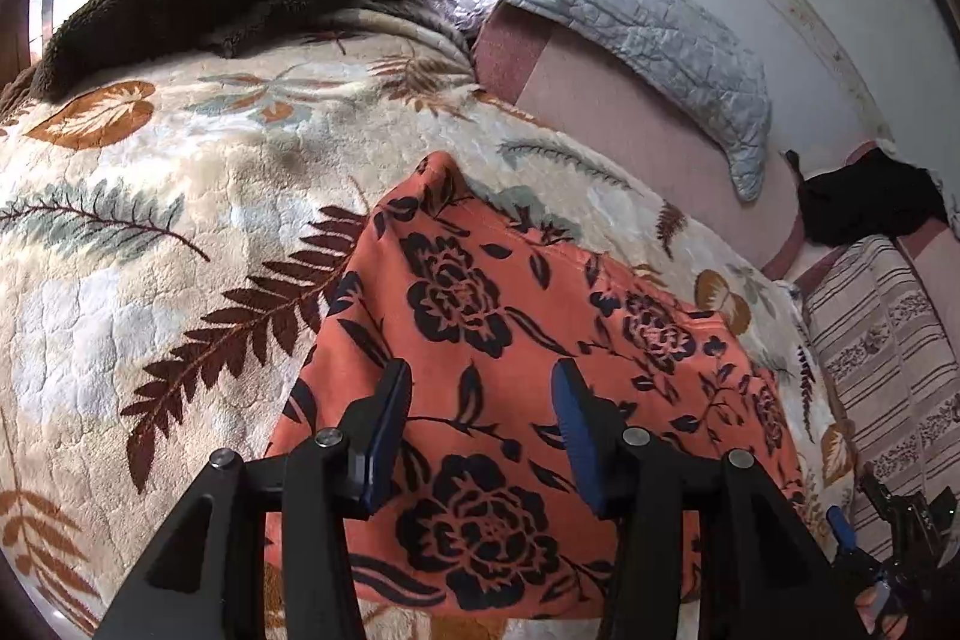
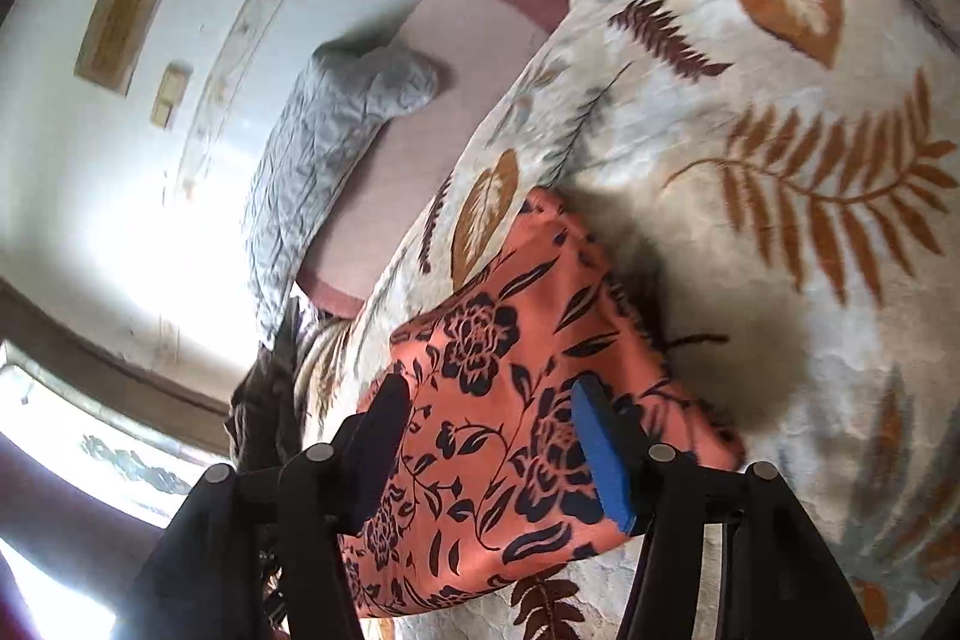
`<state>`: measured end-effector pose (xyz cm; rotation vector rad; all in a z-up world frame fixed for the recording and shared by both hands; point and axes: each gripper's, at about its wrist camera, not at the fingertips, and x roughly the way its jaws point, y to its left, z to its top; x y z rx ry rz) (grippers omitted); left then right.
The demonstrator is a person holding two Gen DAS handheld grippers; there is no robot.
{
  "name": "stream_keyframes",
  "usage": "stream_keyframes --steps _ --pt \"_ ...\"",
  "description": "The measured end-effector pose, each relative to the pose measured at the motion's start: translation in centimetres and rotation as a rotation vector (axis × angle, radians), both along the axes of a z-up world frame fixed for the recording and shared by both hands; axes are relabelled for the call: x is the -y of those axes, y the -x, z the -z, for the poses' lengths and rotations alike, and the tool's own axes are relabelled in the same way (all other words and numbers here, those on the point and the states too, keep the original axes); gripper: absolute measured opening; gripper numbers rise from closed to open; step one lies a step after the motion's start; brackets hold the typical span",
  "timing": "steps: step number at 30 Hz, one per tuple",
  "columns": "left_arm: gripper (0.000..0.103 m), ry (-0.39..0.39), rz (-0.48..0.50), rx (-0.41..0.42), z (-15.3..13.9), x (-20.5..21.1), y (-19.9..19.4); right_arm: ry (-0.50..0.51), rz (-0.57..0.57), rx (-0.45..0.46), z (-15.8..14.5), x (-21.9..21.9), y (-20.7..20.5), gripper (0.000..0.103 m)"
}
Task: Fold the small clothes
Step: 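Release the folded dress and smooth it flat with both grippers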
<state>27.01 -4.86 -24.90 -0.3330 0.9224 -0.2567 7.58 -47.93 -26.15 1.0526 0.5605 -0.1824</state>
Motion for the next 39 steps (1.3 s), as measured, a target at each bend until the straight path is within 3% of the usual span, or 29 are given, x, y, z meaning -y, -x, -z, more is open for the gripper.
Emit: stream_keyframes --steps 3,5,7,8,12,17,19,21,24,27,30,31,32,33,37,39 --pt "0.049 -0.12 -0.047 -0.121 3.2 -0.3 -1.2 -0.033 -0.069 -0.043 1.4 -0.9 -2.7 0.058" --pt "0.049 -0.188 -0.016 -0.087 3.3 0.3 -1.3 -0.051 -0.081 -0.167 3.6 -1.7 -4.2 0.058" --pt "0.051 -0.275 0.027 -0.069 3.2 1.2 -1.1 -0.037 -0.072 -0.267 5.4 -1.6 -5.1 0.043" --pt "0.051 -0.294 0.039 -0.065 3.3 1.3 -1.1 -0.006 -0.067 -0.266 5.1 -1.6 -5.1 0.041" --pt "0.051 -0.325 0.059 -0.038 3.0 1.3 -0.6 0.079 -0.099 -0.116 1.7 -2.3 -7.3 0.042" --pt "0.051 -0.361 0.04 0.003 2.5 0.4 -0.9 0.13 -0.243 -0.185 2.9 -4.4 -15.0 0.042" --pt "0.051 -0.401 0.001 0.004 2.8 -0.4 -1.4 0.14 -0.228 -0.251 4.9 -4.3 -17.2 0.037" --pt "0.053 -0.381 -0.012 -0.034 3.5 -1.4 -1.9 0.129 -0.184 -0.241 5.8 -3.5 -17.9 0.03" --pt "0.054 -0.35 -0.016 -0.036 3.4 -1.9 -1.9 0.034 -0.15 -0.2 5.0 -2.7 -16.6 0.034" --pt "0.053 -0.374 -0.025 -0.003 2.6 -1.7 -1.5 0.011 -0.122 -0.117 2.6 -2.1 -12.9 0.035" --pt "0.054 -0.345 -0.039 0.053 1.4 -2.0 -0.7 -0.057 -0.111 -0.078 1.3 -1.4 -9.1 0.039" --pt "0.055 -0.332 -0.032 0.072 0.9 -2.0 -0.3 -0.091 -0.105 -0.057 1.2 -1.2 -7.4 0.046" --pt "0.06 -0.314 -0.017 0.084 0.6 -1.9 0.0 -0.116 -0.092 -0.05 1.3 -1.4 -5.7 0.069" --pt "0.063 -0.3 0.0 0.092 0.4 -1.7 0.4 -0.133 -0.076 -0.046 1.4 -1.5 -3.7 0.076" --pt "0.072 -0.307 0.084 0.116 0.1 -0.2 2.1 -0.263 -0.065 -0.009 3.2 -2.2 2.0 0.075" --pt "0.08 -0.326 0.113 0.075 0.9 0.5 2.1 -0.288 -0.05 -0.054 4.6 -2.7 2.8 0.075"
